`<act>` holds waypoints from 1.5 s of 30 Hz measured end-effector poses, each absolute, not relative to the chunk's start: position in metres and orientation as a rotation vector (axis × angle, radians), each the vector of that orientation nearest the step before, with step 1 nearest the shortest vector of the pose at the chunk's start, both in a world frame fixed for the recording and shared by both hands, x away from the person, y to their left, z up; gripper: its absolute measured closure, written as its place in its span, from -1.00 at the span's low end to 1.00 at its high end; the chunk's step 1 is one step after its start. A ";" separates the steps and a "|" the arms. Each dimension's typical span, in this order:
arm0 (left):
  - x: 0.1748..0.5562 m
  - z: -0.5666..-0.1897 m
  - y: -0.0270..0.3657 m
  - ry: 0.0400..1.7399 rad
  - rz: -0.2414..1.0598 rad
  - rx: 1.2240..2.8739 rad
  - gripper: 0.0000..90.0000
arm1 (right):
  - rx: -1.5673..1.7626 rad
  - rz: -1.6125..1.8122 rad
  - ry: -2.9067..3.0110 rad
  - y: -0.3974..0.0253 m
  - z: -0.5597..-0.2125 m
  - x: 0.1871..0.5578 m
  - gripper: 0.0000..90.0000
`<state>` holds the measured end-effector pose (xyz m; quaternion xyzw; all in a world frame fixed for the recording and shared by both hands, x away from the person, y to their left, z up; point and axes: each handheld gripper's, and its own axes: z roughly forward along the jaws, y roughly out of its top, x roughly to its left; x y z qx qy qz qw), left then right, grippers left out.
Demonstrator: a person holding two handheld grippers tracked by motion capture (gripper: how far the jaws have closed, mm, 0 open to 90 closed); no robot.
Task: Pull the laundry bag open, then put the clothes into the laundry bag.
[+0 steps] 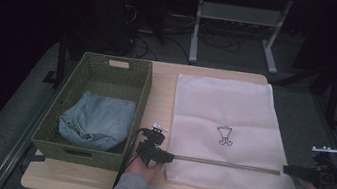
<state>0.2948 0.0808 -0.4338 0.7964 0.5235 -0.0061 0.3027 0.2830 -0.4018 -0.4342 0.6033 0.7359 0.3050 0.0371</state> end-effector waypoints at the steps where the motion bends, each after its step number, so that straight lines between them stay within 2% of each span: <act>1: 0.294 -0.433 0.081 1.384 -0.007 2.111 0.45 | 1.840 0.934 2.263 -0.400 -0.434 0.283 0.36; 3: 0.294 -0.433 0.080 1.380 -0.002 2.106 0.36 | 1.799 0.939 2.293 -0.392 -0.433 0.285 0.36; 9: 0.293 -0.431 0.081 1.345 -0.002 2.084 0.30 | 1.710 0.965 2.346 -0.370 -0.429 0.287 0.32; 23: 0.294 -0.426 0.081 1.262 -0.024 2.035 0.16 | 1.497 1.045 2.449 -0.332 -0.419 0.287 0.09; 28: 0.295 -0.425 0.082 1.244 -0.045 2.015 0.13 | 1.358 1.095 2.528 -0.312 -0.417 0.289 -0.08; 32: 0.295 -0.424 0.082 1.221 -0.065 2.019 0.11 | 1.248 1.073 2.607 -0.295 -0.418 0.294 -0.12; 37: 0.296 -0.423 0.082 1.210 -0.082 2.009 0.07 | 1.117 1.062 2.689 -0.281 -0.421 0.302 -0.06; 42: 0.296 -0.423 0.083 1.206 -0.095 2.003 0.04 | 0.960 1.037 2.777 -0.270 -0.423 0.309 0.16; 45: 0.297 -0.423 0.084 1.207 -0.114 1.990 0.03 | 0.911 1.013 2.816 -0.265 -0.421 0.313 0.16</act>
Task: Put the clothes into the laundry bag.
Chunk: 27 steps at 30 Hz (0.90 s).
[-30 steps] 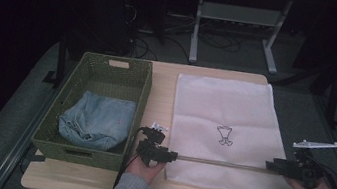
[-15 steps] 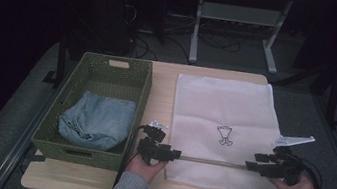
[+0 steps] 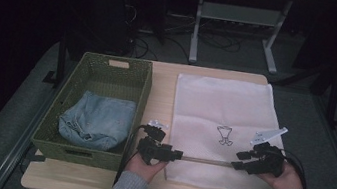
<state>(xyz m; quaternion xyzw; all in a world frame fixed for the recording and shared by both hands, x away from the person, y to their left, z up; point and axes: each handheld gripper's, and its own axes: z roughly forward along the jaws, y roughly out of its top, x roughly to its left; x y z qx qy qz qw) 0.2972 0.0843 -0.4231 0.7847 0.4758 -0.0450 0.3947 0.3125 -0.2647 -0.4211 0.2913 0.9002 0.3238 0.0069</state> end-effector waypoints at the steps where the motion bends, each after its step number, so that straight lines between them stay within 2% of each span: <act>1: 0.298 -0.422 0.085 1.204 -0.113 1.988 0.03 | 0.845 1.010 2.838 -0.260 -0.416 0.317 0.21; 10: 0.298 -0.418 0.082 1.191 -0.125 1.977 0.01 | 0.656 0.934 2.921 -0.249 -0.423 0.334 0.48; 22: 0.299 -0.419 0.077 1.150 -0.161 2.010 -0.01 | 0.559 0.810 2.986 -0.231 -0.447 0.338 0.63; 27: 0.297 -0.417 0.081 1.145 -0.173 1.992 -0.02 | 0.539 0.801 2.987 -0.226 -0.449 0.338 0.84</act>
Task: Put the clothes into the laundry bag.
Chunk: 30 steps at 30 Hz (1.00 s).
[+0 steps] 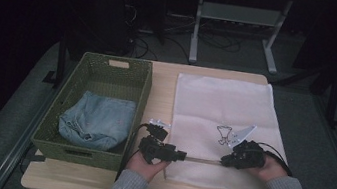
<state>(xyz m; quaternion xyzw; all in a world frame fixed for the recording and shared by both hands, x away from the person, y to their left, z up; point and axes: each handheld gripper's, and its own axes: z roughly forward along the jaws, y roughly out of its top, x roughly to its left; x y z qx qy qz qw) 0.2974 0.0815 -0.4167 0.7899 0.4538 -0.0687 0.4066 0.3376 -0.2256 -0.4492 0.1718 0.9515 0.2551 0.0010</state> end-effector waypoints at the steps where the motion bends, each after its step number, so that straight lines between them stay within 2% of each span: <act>1: 0.297 -0.416 0.082 1.141 -0.171 1.994 -0.02 | 0.545 0.797 2.988 -0.224 -0.449 0.337 0.88; 3: 0.296 -0.415 0.083 1.136 -0.176 1.993 -0.02 | 0.543 0.781 2.985 -0.223 -0.448 0.337 0.95; 14: 0.291 -0.400 0.090 1.092 -0.215 1.955 -0.02 | 0.508 0.790 2.991 -0.209 -0.441 0.335 0.96; 21: 0.291 -0.383 0.098 1.052 -0.233 1.941 -0.02 | 0.523 0.874 2.975 -0.214 -0.432 0.334 0.96; 30: 0.296 -0.362 0.122 1.015 -0.296 1.888 -0.02 | 0.519 0.875 2.973 -0.214 -0.423 0.335 0.96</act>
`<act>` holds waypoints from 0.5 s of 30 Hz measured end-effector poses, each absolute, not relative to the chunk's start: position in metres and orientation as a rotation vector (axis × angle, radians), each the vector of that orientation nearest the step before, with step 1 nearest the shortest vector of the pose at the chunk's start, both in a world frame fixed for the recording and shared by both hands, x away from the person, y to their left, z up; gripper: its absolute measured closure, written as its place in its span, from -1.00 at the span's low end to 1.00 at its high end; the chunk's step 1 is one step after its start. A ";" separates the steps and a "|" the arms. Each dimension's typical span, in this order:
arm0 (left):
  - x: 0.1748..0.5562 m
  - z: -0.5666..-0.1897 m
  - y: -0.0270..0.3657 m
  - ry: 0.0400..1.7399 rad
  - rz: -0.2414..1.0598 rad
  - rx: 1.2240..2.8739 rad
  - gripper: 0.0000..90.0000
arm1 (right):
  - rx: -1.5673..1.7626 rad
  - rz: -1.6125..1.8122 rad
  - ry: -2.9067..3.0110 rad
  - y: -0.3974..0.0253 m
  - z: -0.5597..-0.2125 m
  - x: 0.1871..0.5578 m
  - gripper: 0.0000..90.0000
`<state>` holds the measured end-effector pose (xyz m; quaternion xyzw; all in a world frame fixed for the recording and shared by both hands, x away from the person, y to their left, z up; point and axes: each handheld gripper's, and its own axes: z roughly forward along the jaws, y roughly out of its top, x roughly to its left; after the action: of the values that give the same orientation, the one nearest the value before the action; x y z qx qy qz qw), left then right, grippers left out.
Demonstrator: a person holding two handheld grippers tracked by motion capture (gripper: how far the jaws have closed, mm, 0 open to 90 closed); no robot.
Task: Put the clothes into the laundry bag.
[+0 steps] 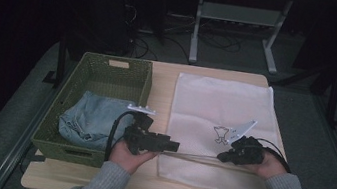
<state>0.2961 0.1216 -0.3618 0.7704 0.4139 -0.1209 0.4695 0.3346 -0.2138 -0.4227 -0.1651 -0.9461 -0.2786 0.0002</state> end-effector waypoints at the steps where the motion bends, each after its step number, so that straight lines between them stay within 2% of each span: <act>1: 0.297 -0.361 0.125 1.012 -0.320 1.880 -0.02 | -0.520 -0.872 -2.973 -0.213 -0.422 0.335 0.96; 8: 0.307 -0.350 0.152 0.997 -0.392 1.815 -0.03 | -0.524 -0.875 -2.975 -0.212 -0.419 0.336 0.96; 15: 0.317 -0.340 0.191 1.045 -0.366 1.777 -0.06 | -0.521 -0.874 -2.975 -0.212 -0.420 0.337 0.96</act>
<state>0.3166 0.1911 -0.3397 0.7350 0.4320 -0.1514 0.5003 0.3370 -0.2124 -0.4196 -0.1658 -0.9462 -0.2779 -0.0011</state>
